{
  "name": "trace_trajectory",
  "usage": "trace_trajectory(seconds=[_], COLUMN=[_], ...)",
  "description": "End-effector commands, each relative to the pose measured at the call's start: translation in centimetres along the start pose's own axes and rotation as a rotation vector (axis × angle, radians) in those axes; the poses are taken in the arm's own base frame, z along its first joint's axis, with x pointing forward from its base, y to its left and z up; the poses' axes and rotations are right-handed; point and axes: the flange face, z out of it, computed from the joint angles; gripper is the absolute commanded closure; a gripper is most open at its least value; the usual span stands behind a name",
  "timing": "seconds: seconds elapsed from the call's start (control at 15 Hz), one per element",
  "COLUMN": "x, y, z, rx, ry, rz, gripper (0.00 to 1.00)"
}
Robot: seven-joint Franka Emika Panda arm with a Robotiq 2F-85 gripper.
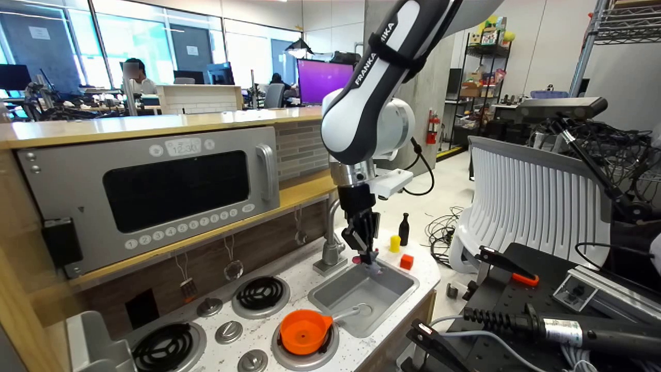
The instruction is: Place the mouse plush toy in the orange pot
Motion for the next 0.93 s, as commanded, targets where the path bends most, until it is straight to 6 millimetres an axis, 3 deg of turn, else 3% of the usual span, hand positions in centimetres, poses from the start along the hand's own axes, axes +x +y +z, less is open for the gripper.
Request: trace_trajectory(seconds=[0.0,0.67,0.87], x=[-1.0,0.4,0.5], y=[-3.2,-11.4,-12.9], z=[0.0,1.1,1.7], rx=[0.006,-0.020,-0.023], ry=[0.013,0.122,0.150], rz=[-0.020,-0.086,-0.071], gripper=[0.97,0.97,0.97])
